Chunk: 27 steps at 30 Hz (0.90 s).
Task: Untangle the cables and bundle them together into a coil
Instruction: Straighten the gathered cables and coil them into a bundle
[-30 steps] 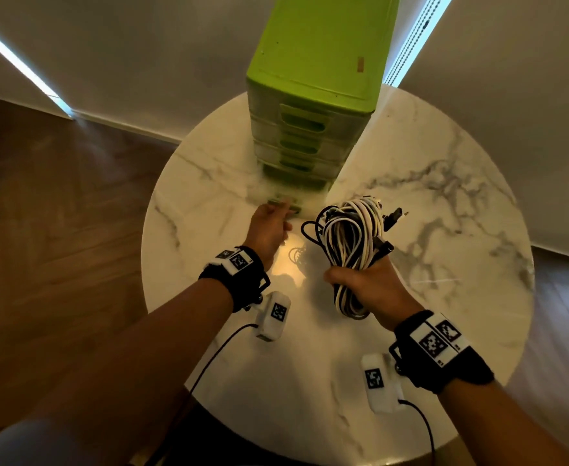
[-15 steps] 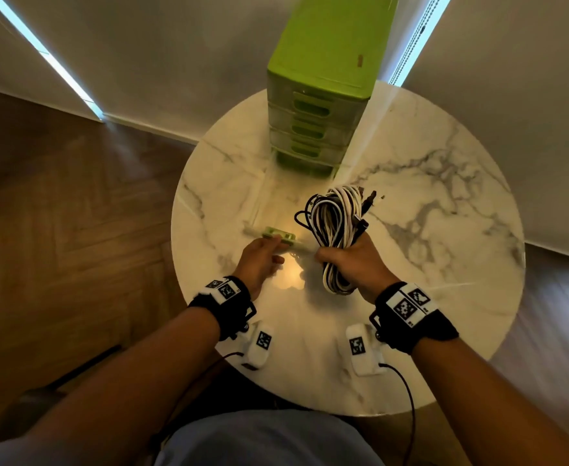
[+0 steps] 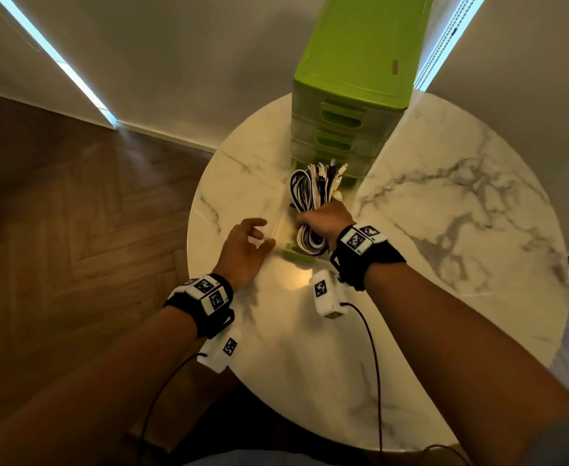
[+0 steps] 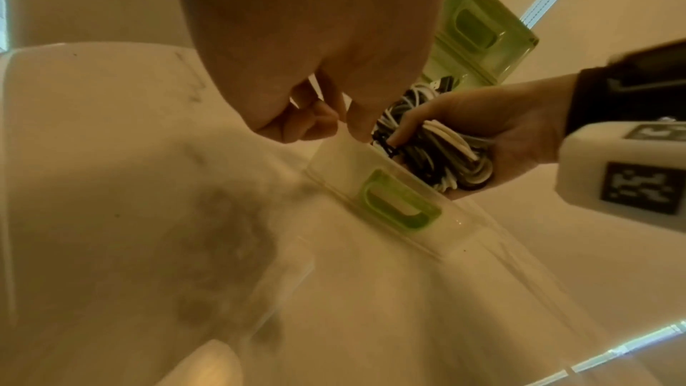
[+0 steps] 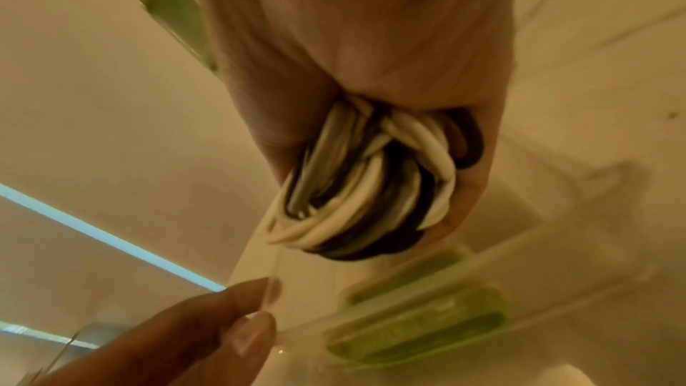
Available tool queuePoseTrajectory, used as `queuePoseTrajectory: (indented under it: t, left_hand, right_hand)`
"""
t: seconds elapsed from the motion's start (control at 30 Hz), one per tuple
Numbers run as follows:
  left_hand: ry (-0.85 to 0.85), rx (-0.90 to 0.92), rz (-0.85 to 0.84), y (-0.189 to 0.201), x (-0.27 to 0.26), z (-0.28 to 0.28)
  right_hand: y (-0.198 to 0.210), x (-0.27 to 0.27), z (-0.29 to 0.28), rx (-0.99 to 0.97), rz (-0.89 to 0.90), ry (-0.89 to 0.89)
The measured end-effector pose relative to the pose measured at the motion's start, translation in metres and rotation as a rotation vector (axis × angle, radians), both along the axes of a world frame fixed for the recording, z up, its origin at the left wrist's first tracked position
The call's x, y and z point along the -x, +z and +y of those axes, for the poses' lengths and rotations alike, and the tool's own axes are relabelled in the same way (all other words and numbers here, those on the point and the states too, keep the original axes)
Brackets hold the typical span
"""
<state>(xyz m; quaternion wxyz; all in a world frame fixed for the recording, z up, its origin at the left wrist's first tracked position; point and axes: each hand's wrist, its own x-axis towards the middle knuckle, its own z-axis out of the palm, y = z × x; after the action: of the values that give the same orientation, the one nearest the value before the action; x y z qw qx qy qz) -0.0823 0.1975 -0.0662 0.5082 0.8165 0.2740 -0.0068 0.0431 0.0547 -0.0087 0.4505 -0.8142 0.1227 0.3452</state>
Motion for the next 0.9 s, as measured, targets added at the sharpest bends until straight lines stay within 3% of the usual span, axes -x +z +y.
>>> queuePoseTrajectory:
  t: [0.13, 0.27, 0.37, 0.47, 0.57, 0.7, 0.9]
  left_hand:
    - [-0.111, -0.048, -0.003, -0.002, -0.002, 0.013]
    - [-0.244, 0.057, 0.18, 0.017, -0.027, 0.036]
    - [-0.271, 0.09, 0.087, 0.04, -0.059, 0.043]
    - [-0.429, 0.115, -0.005, 0.056, -0.091, 0.028]
    - [-0.612, -0.013, 0.029, 0.059, -0.117, 0.015]
    - [-0.758, -0.198, 0.16, 0.054, -0.14, 0.014]
    - [-0.834, -0.387, 0.168, 0.043, -0.156, -0.006]
  right_hand:
    - [-0.037, -0.006, 0.012, -0.069, 0.043, -0.133]
    - [-0.039, -0.002, 0.009, -0.093, 0.02, -0.172]
    - [-0.029, 0.0, 0.008, -0.112, 0.012, -0.163]
    - [-0.031, -0.003, 0.009, -0.125, -0.002, -0.11]
    - [-0.031, -0.01, 0.009, -0.176, 0.063, -0.022]
    - [-0.031, -0.017, 0.003, -0.059, 0.006, 0.201]
    - [-0.018, -0.001, -0.01, 0.149, -0.123, 0.127]
